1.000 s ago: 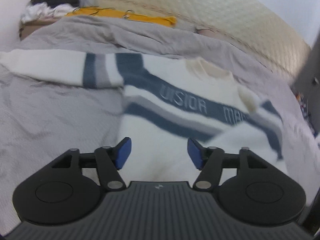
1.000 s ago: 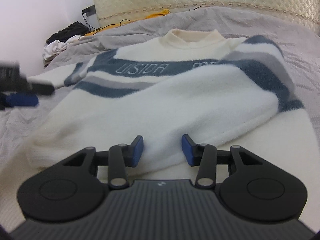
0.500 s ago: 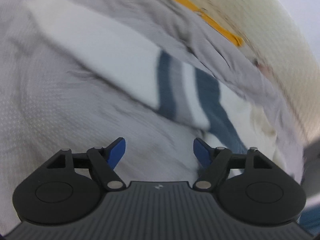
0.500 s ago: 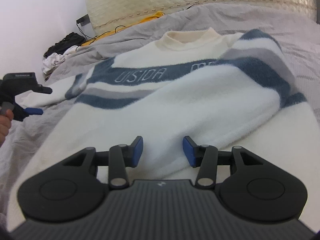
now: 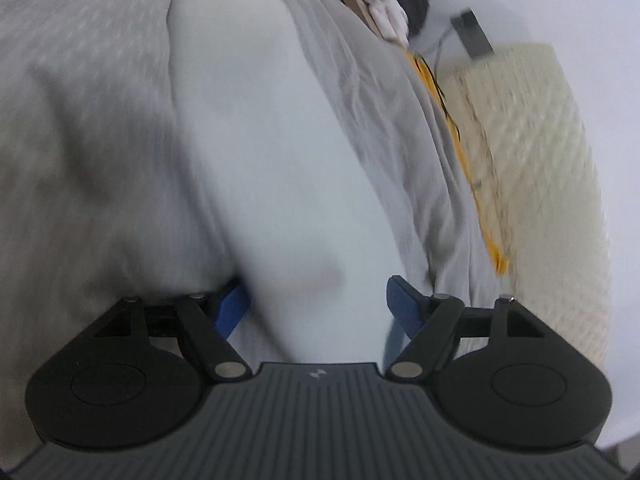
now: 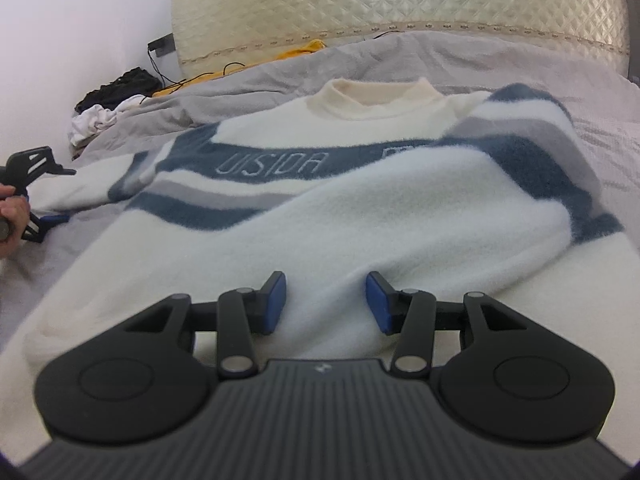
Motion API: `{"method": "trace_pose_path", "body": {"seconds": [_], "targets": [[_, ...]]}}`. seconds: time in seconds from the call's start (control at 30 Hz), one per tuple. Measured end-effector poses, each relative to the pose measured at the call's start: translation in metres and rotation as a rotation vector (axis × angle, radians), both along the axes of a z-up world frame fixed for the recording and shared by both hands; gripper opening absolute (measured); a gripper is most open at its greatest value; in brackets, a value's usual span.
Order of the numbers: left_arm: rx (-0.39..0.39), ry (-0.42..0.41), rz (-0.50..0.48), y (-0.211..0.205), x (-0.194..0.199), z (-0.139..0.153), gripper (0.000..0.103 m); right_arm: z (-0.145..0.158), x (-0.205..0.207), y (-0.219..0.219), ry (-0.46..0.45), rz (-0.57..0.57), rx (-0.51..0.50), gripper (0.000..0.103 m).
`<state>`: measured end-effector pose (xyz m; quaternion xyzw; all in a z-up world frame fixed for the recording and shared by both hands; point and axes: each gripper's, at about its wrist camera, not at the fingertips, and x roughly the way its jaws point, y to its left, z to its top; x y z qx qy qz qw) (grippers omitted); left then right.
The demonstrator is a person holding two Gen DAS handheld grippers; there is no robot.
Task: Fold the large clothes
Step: 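Grasp the other sleeve cuff with the left tool and lift it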
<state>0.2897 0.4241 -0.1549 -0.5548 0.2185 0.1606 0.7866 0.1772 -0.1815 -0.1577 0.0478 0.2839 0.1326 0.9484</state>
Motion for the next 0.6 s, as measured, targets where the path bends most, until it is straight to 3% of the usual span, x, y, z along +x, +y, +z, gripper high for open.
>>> {"method": "trace_pose_path", "body": {"seconds": [0.17, 0.3, 0.37, 0.43, 0.5, 0.6], "targets": [[0.012, -0.038, 0.101, 0.025, 0.014, 0.005, 0.077, -0.003, 0.002, 0.006, -0.022, -0.004, -0.025, 0.049], [0.152, -0.055, 0.198, 0.032, 0.011, 0.019, 0.072, -0.004, 0.001, 0.009, -0.032, -0.009, -0.044, 0.049], [0.208, -0.018, 0.207, 0.037, 0.016, 0.023, 0.061, -0.004, 0.001, 0.011, -0.035, -0.009, -0.060, 0.048], [0.259, 0.068, 0.200, 0.044, 0.021, 0.026, 0.023, -0.003, 0.001, 0.012, -0.038, -0.010, -0.068, 0.049], [0.318, 0.095, 0.141, 0.049, 0.027, 0.033, 0.009, -0.004, 0.001, 0.012, -0.039, -0.010, -0.073, 0.049], [0.471, 0.124, 0.062, 0.041, 0.031, 0.061, 0.009, -0.003, 0.002, 0.013, -0.037, -0.011, -0.073, 0.049]]}}
